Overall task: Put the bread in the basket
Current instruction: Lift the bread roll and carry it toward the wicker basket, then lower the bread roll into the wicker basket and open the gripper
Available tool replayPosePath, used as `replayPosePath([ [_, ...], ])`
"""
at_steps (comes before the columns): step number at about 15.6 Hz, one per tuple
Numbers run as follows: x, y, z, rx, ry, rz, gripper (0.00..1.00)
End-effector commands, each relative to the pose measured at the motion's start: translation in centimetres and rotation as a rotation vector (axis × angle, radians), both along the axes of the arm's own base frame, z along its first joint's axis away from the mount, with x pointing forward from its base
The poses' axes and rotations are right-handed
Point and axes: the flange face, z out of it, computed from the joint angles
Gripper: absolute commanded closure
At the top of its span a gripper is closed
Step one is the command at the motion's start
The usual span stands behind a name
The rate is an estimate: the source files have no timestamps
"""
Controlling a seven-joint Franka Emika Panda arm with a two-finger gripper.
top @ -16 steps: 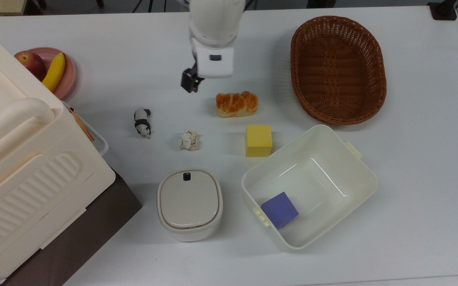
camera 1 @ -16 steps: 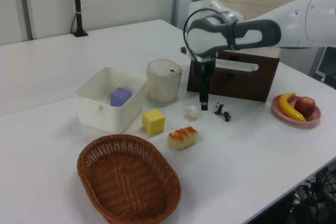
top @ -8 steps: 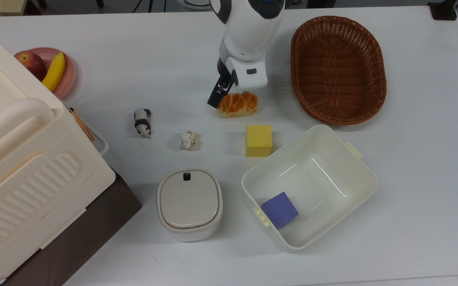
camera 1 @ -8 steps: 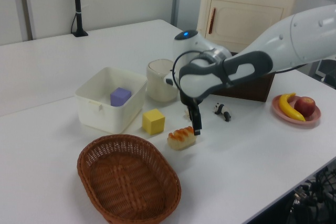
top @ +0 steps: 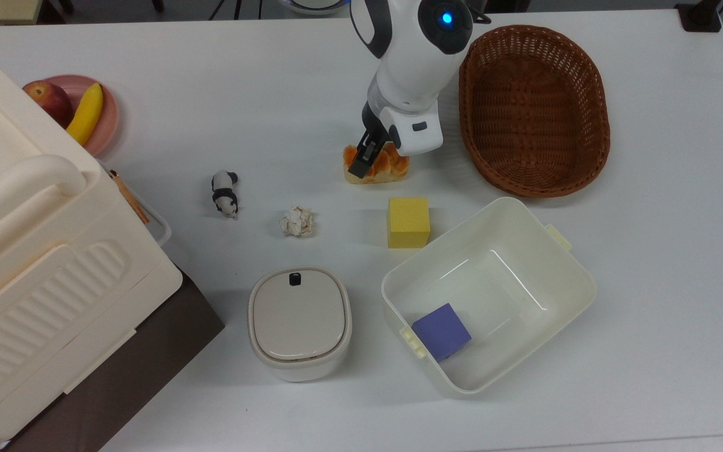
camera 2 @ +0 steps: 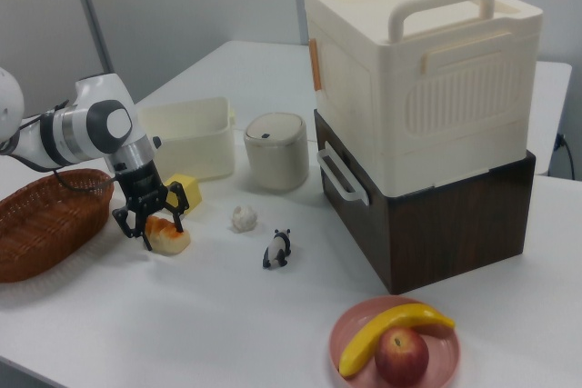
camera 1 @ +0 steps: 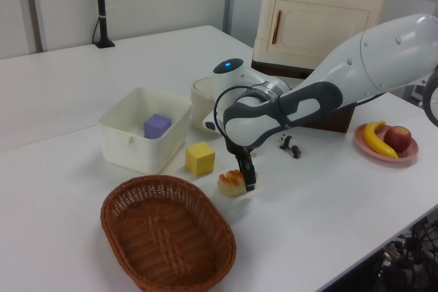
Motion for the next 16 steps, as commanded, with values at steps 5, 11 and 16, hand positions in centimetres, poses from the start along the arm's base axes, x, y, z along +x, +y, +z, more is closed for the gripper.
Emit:
replayPosePath([
  [5, -0.3, 0.1, 6.3, 0.017, -0.09, -0.006, 0.62],
  [11, -1.5, 4.5, 13.0, 0.044, -0.102, -0.006, 0.62],
  [16, -4.0, 11.9, 14.3, 0.053, -0.123, 0.022, 0.6],
])
